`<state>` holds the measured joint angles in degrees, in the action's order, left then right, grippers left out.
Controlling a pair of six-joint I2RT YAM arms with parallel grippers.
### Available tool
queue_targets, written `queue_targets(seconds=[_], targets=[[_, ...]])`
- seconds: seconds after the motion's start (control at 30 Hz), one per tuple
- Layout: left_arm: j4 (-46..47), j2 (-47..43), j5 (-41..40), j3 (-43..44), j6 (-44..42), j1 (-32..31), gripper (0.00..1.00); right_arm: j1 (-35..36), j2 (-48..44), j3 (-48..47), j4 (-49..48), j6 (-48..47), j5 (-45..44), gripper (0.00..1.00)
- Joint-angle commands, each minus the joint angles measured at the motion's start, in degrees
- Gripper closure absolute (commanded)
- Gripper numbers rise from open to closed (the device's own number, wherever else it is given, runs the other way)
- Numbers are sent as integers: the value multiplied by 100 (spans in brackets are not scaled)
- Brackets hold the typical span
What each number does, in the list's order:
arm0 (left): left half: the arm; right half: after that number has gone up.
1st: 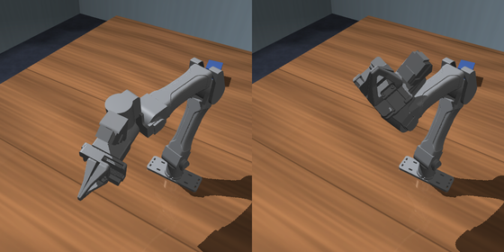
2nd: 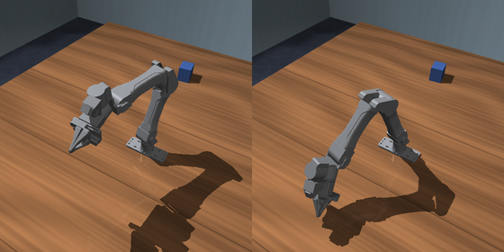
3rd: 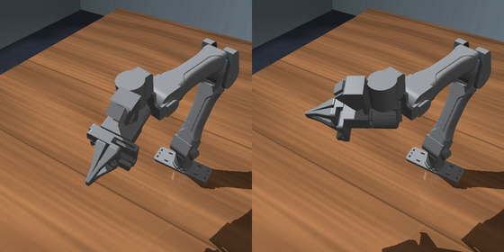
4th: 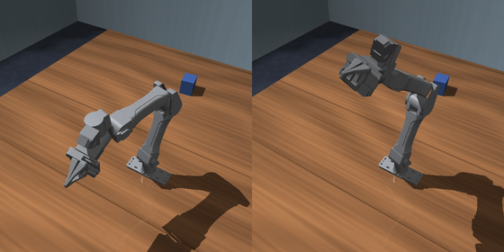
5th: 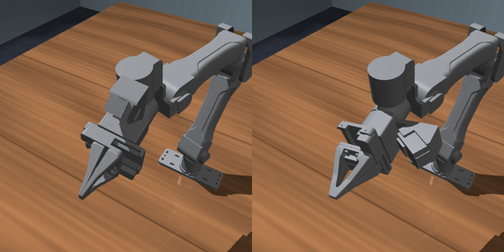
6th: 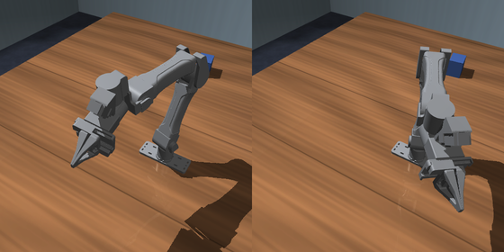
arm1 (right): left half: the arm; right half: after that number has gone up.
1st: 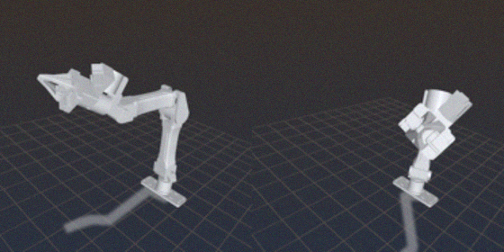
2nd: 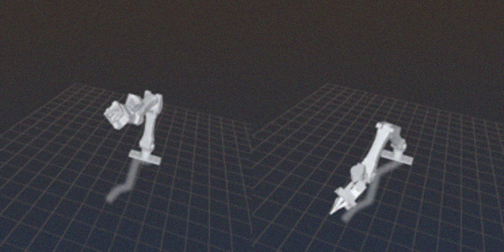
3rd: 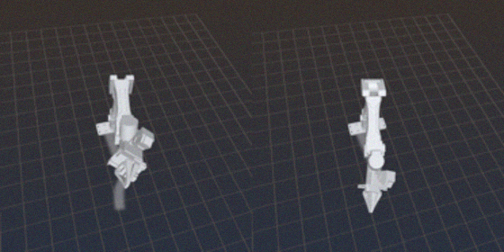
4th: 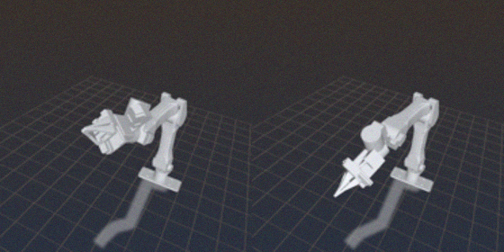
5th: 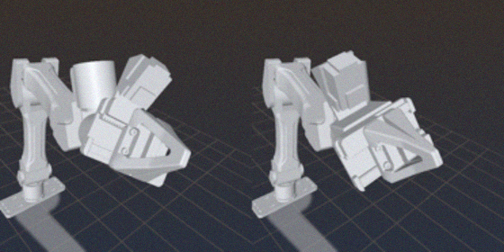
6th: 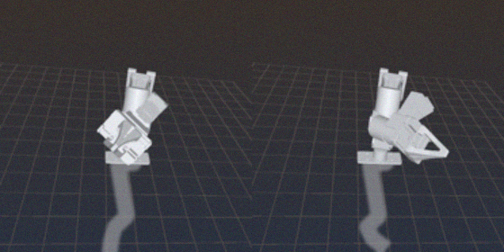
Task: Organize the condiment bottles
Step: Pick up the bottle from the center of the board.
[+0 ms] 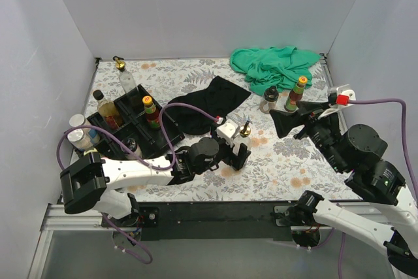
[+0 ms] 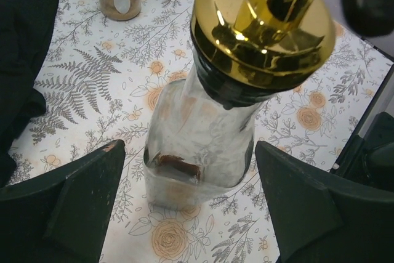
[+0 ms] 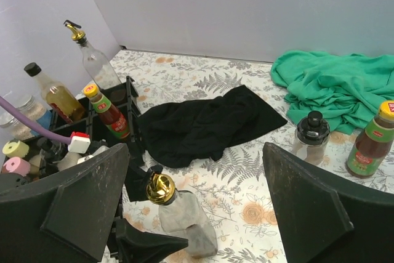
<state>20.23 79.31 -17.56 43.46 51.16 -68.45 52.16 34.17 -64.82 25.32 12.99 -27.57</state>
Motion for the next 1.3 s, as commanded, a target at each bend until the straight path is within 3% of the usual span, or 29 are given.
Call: queue_targets(seconds=[0.0,0.2,0.33,0.43,0.53,0.57,0.73,1.0,1.1,1.27], targets=[[332,76,-28,171,-176,-29,16,22,-51,48,-256,28,-169,2],[411,181,60,285,-246,-29,24,22,-174,136,-265,124,-213,2],[403,173,60,312,-238,-29,51,22,-235,241,-168,160,-266,3],[237,111,25,469,-194,-29,65,22,-297,268,-106,195,-319,3],[-124,50,-37,689,-132,-29,87,22,-359,312,-89,204,-363,3],[-211,32,-54,855,-106,-37,100,22,-367,303,-89,204,-363,3],[-1054,40,-518,1620,26,-29,100,22,-526,356,-62,274,-319,3],[-1600,234,-2363,2762,-333,6,100,22,-666,224,-27,221,-328,3],[-2013,585,-3118,3316,-475,312,100,13,-719,189,-27,212,-293,3],[-2646,849,-3631,4371,-230,1086,100,22,-728,224,-1,247,-249,3]])
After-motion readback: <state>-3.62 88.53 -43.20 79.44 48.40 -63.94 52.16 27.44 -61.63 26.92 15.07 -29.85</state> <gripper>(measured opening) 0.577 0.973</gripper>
